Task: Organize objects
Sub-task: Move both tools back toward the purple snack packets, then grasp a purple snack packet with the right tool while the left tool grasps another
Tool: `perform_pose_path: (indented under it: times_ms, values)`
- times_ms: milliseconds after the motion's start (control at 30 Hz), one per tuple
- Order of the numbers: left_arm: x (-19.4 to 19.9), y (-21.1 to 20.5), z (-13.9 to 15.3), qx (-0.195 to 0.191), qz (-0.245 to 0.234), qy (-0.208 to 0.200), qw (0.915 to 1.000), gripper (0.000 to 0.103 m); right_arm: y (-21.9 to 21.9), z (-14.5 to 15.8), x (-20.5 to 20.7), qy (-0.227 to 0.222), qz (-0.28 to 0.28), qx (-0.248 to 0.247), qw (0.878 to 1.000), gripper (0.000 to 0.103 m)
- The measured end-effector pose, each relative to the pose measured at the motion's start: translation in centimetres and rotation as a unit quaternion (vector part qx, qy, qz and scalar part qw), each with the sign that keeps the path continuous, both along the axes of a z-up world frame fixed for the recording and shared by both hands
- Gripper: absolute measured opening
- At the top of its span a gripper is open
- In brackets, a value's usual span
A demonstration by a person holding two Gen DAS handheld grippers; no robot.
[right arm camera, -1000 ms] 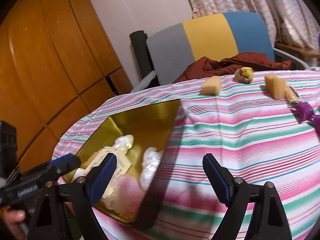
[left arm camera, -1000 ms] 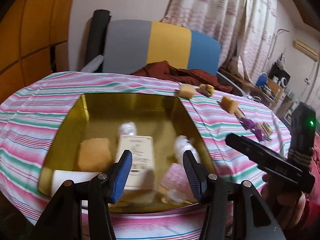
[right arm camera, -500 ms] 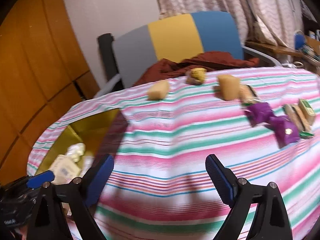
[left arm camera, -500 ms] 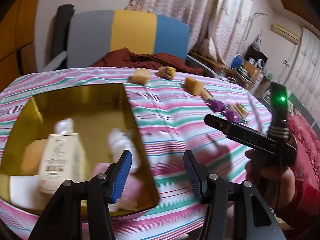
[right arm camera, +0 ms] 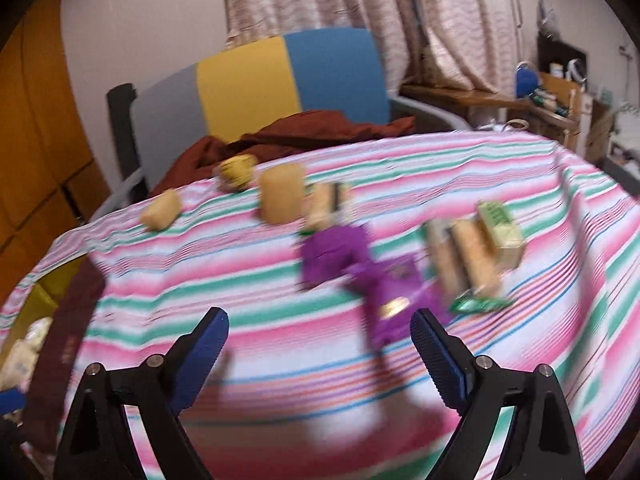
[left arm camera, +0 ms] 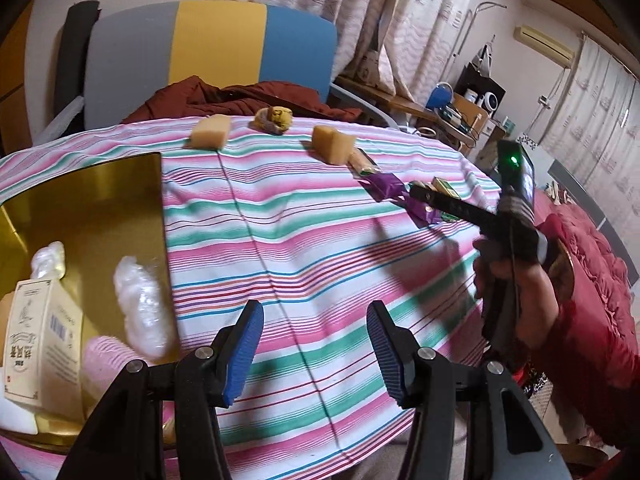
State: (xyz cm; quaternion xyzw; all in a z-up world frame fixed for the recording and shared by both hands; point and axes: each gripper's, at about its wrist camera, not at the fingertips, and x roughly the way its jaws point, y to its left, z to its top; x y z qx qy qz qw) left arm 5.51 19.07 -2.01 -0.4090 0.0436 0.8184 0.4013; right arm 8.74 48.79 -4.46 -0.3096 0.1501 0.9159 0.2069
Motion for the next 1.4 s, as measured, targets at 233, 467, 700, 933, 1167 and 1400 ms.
perform_pose_path:
  times_ms: [233, 467, 700, 933, 1167, 1400]
  values:
    - [0.0, 1.4, -0.2, -0.013, -0.013, -0.004, 0.9998, 0.054, 3.8, -1.1, -2.3, -0.033, 0.007, 0.01, 0.999, 0.07]
    - [-0.6, 3.5, -0.4, -0.027, -0.033, -0.009, 0.999, 0.054, 5.2, -3.3, -2.9, -0.05, 0.009, -0.038, 0.998, 0.056]
    - [-1.3, 8.0, -0.7, -0.042, -0.071, 0.003, 0.9966, 0.054, 5.8, -3.4, -1.6, -0.04, -0.048, -0.034, 0.997, 0.044]
    - [-3.5, 14.0, -1.9, -0.061, -0.1, 0.005, 0.9931, 0.054, 6.6, -3.4, 0.0, -0.018, -0.099, -0.042, 0.994, 0.043]
    - [-6.3, 21.6, -3.1, -0.066, -0.149, 0.017, 0.9865, 0.055, 7.0, -3.6, 0.5, 0.0, -0.111, -0.05, 0.993, 0.043]
    - [-7.6, 26.6, -3.7, -0.079, -0.199, 0.067, 0.9745, 0.055, 7.1, -3.9, 0.5, 0.005, -0.112, -0.051, 0.992, 0.043]
